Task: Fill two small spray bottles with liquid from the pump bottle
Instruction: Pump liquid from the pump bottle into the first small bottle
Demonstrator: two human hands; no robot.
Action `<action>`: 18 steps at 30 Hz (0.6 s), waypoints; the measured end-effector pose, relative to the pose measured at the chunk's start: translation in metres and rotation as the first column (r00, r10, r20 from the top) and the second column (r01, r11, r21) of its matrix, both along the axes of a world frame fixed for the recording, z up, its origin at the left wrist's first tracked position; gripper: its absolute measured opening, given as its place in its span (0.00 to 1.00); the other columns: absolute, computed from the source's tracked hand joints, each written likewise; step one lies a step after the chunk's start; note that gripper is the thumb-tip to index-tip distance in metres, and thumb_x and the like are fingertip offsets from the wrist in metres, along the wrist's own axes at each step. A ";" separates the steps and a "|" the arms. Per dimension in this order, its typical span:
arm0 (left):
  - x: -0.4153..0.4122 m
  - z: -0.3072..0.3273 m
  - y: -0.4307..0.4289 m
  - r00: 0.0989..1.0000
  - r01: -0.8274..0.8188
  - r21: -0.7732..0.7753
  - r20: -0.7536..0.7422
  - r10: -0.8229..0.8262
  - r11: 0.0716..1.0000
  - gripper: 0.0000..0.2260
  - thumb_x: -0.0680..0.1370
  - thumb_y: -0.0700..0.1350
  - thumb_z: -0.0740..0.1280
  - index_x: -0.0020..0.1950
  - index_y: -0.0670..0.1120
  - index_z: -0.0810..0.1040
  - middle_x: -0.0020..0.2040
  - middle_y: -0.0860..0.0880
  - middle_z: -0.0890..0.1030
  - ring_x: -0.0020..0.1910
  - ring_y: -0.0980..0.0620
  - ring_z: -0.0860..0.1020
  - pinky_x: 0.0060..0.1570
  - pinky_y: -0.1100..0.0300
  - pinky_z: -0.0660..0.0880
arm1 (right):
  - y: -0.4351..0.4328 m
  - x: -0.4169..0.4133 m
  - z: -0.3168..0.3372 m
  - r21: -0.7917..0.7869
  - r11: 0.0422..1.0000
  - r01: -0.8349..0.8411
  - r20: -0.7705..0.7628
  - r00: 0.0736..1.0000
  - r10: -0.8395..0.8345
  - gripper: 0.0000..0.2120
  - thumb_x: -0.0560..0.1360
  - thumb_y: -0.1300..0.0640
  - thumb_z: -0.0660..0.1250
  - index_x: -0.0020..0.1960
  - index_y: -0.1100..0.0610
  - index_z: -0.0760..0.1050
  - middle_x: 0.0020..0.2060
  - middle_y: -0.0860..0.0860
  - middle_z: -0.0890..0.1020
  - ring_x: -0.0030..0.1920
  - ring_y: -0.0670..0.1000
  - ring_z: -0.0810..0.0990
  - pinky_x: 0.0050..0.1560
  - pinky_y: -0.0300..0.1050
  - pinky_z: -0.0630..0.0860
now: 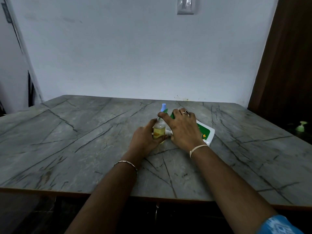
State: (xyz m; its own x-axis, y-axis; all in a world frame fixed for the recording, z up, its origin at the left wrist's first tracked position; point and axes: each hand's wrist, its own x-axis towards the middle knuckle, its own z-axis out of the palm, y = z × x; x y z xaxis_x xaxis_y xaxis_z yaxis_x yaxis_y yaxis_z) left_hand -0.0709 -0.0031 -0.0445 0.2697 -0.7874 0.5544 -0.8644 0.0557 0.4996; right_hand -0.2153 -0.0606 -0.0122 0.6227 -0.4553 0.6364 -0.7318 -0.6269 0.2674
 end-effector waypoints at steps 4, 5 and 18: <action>0.000 0.000 0.002 1.000 -0.009 -0.007 0.005 0.009 1.000 0.35 0.69 0.60 0.72 0.72 0.51 0.65 0.58 0.47 0.81 0.54 0.49 0.80 0.53 0.57 0.76 | -0.002 -0.005 -0.002 -0.012 1.000 -0.007 -0.016 1.000 0.007 0.38 0.70 0.53 0.71 0.73 0.42 0.56 0.54 0.55 0.76 0.57 0.58 0.73 0.54 0.55 0.70; -0.001 0.001 0.002 1.000 -0.010 -0.007 0.005 0.010 1.000 0.35 0.69 0.59 0.72 0.72 0.51 0.65 0.58 0.47 0.81 0.54 0.49 0.80 0.53 0.58 0.75 | -0.001 -0.006 -0.002 -0.008 1.000 -0.008 -0.018 1.000 0.008 0.38 0.70 0.53 0.71 0.74 0.42 0.55 0.55 0.55 0.76 0.58 0.58 0.73 0.54 0.55 0.70; -0.001 0.002 0.003 1.000 0.005 -0.009 -0.020 -0.005 1.000 0.35 0.70 0.58 0.72 0.72 0.50 0.64 0.59 0.47 0.81 0.54 0.50 0.80 0.54 0.58 0.75 | -0.004 0.000 -0.003 -0.063 0.998 -0.010 0.012 1.000 0.011 0.38 0.64 0.53 0.76 0.69 0.45 0.63 0.50 0.56 0.78 0.53 0.58 0.76 0.50 0.55 0.72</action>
State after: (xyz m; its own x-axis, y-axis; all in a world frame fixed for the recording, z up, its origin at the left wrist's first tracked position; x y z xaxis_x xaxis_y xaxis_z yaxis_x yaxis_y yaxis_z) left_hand -0.0722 -0.0005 -0.0424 0.2772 -0.7839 0.5556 -0.8539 0.0641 0.5165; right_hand -0.2153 -0.0651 -0.0153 0.6195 -0.4073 0.6711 -0.7285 -0.6168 0.2981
